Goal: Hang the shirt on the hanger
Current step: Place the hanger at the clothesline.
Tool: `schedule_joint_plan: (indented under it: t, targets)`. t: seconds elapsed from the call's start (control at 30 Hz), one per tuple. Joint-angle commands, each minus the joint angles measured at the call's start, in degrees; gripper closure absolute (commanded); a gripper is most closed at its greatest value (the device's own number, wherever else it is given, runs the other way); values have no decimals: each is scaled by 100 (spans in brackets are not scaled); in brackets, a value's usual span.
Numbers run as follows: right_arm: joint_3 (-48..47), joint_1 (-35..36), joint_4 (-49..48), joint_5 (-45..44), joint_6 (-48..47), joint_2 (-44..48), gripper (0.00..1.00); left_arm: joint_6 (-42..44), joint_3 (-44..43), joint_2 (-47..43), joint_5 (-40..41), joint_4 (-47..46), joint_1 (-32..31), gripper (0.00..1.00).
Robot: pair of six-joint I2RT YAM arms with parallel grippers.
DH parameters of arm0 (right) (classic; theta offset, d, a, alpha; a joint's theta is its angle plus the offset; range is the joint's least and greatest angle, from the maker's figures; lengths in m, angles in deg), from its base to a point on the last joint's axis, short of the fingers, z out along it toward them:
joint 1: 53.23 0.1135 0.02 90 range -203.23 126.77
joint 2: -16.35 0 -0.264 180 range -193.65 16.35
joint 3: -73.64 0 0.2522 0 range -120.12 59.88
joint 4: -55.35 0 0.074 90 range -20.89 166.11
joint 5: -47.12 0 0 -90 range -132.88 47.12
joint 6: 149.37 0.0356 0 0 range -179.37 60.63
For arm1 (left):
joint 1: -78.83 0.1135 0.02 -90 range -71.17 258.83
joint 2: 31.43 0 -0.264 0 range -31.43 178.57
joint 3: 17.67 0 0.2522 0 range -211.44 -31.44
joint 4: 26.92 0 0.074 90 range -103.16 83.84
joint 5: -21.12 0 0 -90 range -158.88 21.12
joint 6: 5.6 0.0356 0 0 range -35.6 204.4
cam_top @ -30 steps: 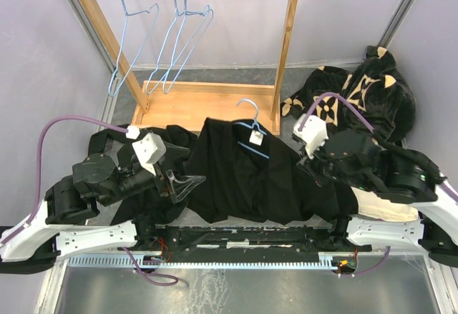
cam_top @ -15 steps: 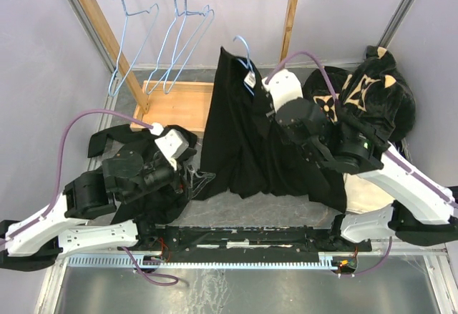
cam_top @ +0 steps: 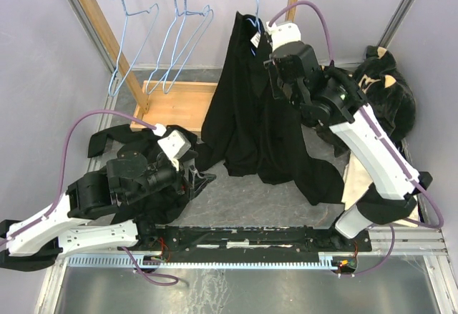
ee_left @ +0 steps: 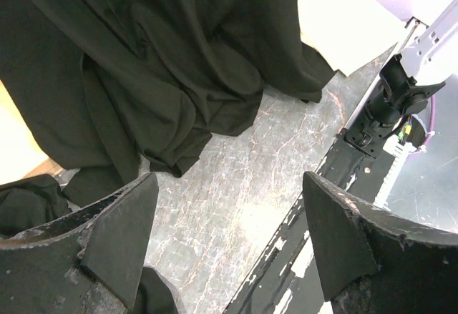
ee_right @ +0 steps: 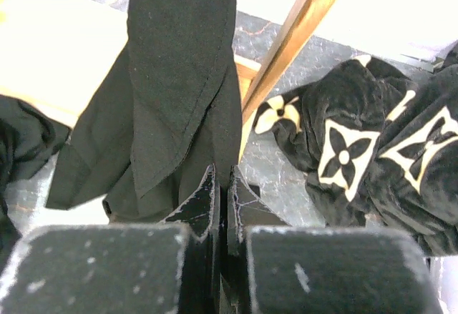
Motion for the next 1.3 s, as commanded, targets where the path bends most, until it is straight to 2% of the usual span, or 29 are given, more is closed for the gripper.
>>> schedule_joint_plan:
  t: [0.0, 0.13, 0.27, 0.47, 0.7, 0.77, 0.87, 0.97, 1.03, 1.1, 1.13, 1.17, 1.27]
  targets:
    - [-990, -278, -414, 311, 11, -337, 100, -285, 79, -73, 56, -138, -15, 13]
    - [-1611, -513, -284, 444, 90, -800, 100, -367, 91, -59, 86, -73, -12, 13]
    - [-1780, -802, -311, 685, 349, -953, 100, -415, 78, -72, 77, -29, -11, 14]
    - [-1412, -1053, -449, 981, 570, -866, 100, -415, 92, -59, 82, -35, -13, 14]
    - [-222, -1071, -683, 1422, 621, -366, 100, -547, 186, -1, 285, -84, -12, 14]
    - [122, -1070, -798, 1634, 528, -98, 92, -630, 218, 0, 377, -73, -12, 14]
    - [677, -1066, -1192, 2379, 246, 471, 69, -729, 306, -9, 558, -98, -15, 13]
    - [1119, -1070, -1541, 2880, -57, 1192, 58, -823, 360, -13, 841, -115, -11, 11]
    - [1423, -1071, -1636, 2916, -266, 1627, 51, -905, 397, -9, 1063, -146, -11, 9]
    - [1789, -1066, -1692, 2765, -462, 2083, 40, -995, 459, -6, 1232, -216, -11, 7]
    - [2021, -1070, -1712, 2681, -566, 2336, 28, -1034, 503, -8, 1270, -269, -18, 6]
    - [2246, -1069, -1728, 2615, -672, 2584, 23, -1068, 553, -8, 1297, -332, -17, 5]
    - [3017, -1065, -1663, 2438, -905, 3259, 19, -1230, 688, 110, 1393, -491, -12, 4]
